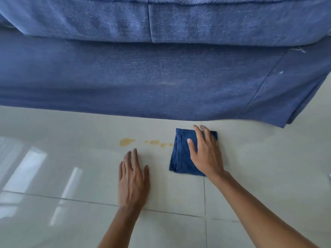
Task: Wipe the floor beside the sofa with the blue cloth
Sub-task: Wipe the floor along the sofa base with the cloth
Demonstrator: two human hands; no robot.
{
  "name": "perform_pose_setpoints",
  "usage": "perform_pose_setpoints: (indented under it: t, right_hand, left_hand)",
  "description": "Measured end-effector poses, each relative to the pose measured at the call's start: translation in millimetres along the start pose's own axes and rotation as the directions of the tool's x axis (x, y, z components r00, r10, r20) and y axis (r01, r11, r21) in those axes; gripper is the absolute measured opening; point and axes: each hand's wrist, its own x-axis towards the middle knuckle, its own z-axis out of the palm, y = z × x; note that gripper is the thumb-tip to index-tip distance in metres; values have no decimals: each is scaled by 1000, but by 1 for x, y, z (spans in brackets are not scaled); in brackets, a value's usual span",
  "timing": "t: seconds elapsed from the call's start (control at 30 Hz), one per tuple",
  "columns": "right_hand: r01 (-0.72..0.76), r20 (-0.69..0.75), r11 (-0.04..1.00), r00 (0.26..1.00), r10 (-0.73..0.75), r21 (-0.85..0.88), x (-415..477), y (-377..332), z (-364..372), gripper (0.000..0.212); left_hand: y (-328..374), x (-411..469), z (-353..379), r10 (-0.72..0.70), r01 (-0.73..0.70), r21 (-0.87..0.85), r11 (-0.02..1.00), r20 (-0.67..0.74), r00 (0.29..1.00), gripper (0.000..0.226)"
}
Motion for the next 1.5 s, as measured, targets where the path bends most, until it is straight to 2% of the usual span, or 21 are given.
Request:
perform_pose_setpoints:
  t: [0.07,0.2,0.5,0.67,0.73,0.8,0.93,1.03,1.1,1.23,1.3,1.5]
  right_hand:
    - [4,78,997,997,2,-76,-11,-4,16,59]
    - [13,135,974,991,19,-228,-17,-8,27,68]
    - [0,180,969,983,46,-247,0,-20,30,77]
    - [103,226,965,973,-47,-241,-42,-8,19,71]
    - [140,254,960,964,-77,-243,-36,-2,17,72]
    - [111,215,961,975,-56,-252,-11,-2,23,72]
    - [56,191,964,981,-6,-260,-1,-21,31,74]
    - [226,290,946,944,-155,-232,-38,-15,18,76]
    - [253,309,944,934,-181,-213,-42,-4,13,75]
    - [80,176,962,984,-34,-261,3,-14,32,76]
    - [28,169,968,986,15,-249,9,-30,41,75]
    - [178,243,952,963,-117,-247,-38,-22,28,73]
  left_hand:
    - [-18,-14,7,-22,21,11,1000,24,999,74]
    - [-26,-18,14,17,-16,-18,1000,22,1000,75]
    - [-26,-13,16,22,-23,16,1000,75,997,76]
    - [-39,-10,7,98,-99,-3,995,123,987,77]
    - [-43,-13,3,115,-113,-22,993,110,987,77]
    - [-40,-13,2,111,-108,-41,993,97,989,76]
    - [-39,-11,2,91,-85,-64,994,92,992,72]
    - [-39,-10,2,73,-67,-76,995,81,994,71]
    - [-38,-12,1,54,-48,-85,995,68,996,72]
    - [-39,-12,3,12,-9,-83,996,44,999,75]
    - [-39,-12,3,-27,31,-100,995,36,999,77]
    - [-40,-10,3,-77,79,-93,993,33,997,84]
